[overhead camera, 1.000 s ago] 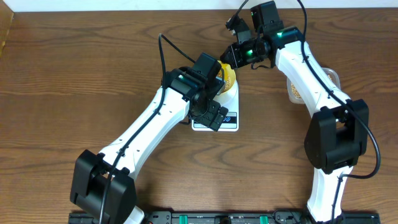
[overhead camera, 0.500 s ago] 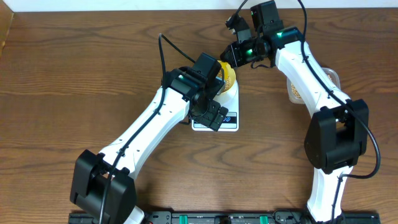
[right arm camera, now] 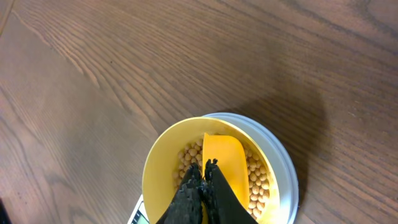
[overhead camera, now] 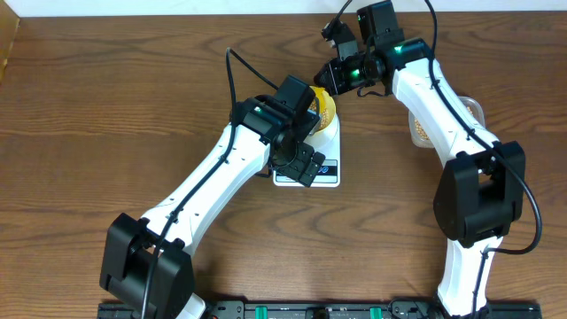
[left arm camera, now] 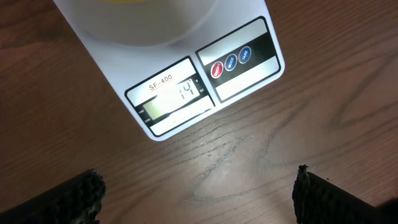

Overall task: Scoop item into bowl and weigh 50g on scale
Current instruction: 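Tilt the scoop over the bowl to pour soybeans in, right gripper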

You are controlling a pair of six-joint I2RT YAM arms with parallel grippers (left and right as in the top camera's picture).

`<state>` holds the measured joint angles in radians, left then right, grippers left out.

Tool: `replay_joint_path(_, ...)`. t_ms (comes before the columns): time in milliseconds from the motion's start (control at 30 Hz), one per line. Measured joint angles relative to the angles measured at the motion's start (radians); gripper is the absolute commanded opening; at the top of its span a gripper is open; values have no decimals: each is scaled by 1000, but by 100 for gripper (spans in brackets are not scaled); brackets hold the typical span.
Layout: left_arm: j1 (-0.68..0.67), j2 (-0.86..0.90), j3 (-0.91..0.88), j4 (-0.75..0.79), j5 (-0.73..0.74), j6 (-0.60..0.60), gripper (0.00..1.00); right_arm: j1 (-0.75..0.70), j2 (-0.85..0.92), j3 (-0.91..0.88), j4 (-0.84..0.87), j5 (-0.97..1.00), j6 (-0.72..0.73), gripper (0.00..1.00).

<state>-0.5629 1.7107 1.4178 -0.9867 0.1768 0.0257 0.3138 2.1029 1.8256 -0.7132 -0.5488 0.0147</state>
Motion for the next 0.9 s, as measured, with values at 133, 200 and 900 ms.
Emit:
replay_joint_path(133, 0, 0, 0, 0, 0, 0, 98, 0, 0, 0, 0, 0, -3, 1)
replay_joint_path(200, 0, 0, 0, 0, 0, 0, 98, 1, 0, 0, 0, 0, -3, 1)
replay_joint_path(900, 0, 0, 0, 0, 0, 0, 98, 26, 0, 0, 3, 48, -3, 30)
